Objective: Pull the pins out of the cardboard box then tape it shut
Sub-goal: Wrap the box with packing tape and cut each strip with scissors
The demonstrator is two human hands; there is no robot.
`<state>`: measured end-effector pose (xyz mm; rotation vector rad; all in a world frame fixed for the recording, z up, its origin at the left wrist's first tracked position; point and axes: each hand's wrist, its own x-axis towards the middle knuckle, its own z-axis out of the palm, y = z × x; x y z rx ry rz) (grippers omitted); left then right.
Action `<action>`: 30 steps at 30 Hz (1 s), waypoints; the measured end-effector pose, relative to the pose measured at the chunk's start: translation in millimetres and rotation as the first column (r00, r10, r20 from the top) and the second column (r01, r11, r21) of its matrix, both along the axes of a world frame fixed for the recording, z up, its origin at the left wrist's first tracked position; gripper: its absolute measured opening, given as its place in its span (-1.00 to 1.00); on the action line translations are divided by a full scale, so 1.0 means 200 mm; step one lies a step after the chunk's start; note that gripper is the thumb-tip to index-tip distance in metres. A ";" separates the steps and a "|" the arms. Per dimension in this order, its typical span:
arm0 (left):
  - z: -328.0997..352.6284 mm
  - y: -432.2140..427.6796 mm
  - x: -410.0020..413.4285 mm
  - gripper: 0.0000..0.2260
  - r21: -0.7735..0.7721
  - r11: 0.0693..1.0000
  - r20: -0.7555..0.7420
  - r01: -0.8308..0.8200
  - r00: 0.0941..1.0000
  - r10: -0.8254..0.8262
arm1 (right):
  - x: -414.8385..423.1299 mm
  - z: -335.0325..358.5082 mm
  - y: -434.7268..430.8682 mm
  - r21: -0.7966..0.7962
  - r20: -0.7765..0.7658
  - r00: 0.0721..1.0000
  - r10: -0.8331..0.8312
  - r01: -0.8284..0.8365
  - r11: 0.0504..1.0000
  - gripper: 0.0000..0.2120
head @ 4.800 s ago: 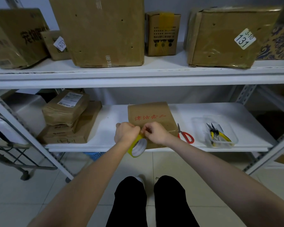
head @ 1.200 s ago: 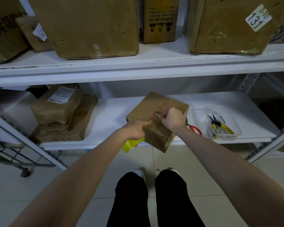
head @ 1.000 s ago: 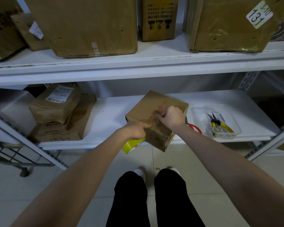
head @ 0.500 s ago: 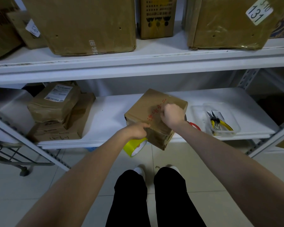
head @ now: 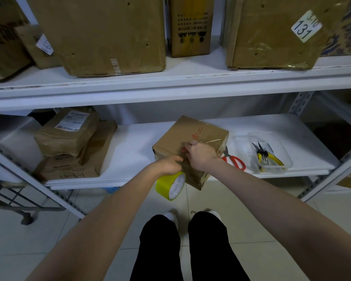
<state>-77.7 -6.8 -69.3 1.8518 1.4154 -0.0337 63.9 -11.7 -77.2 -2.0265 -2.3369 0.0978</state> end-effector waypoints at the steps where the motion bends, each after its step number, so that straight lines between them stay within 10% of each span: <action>1: 0.00 0.00 0.00 -0.75 0.009 1.000 0.019 -0.021 1.000 0.020 | 0.01 0.01 -0.01 -0.009 0.000 1.000 -0.008 0.008 1.000 -0.69; 6: -0.11 0.05 -0.09 -0.55 0.013 0.976 0.088 -0.219 0.972 0.217 | 0.00 -0.04 -0.07 -0.148 0.005 1.000 0.019 -0.018 0.989 -0.43; 20: 0.05 -0.11 -0.06 -0.84 -0.053 0.930 0.132 -0.364 0.920 0.368 | 0.04 -0.05 -0.08 -0.211 -0.070 0.997 0.017 -0.031 0.977 -0.44; 24: 0.04 -0.09 -0.06 -0.84 -0.087 0.900 0.149 -0.427 0.888 0.436 | 0.23 -0.08 -0.12 0.103 -0.496 0.827 -0.264 0.358 0.928 -0.71; 30: -0.01 -0.09 -0.06 -0.85 -0.147 0.864 0.182 -0.482 0.845 0.502 | 0.46 -0.27 -0.13 -0.083 -0.333 0.715 -0.615 0.627 0.774 -0.66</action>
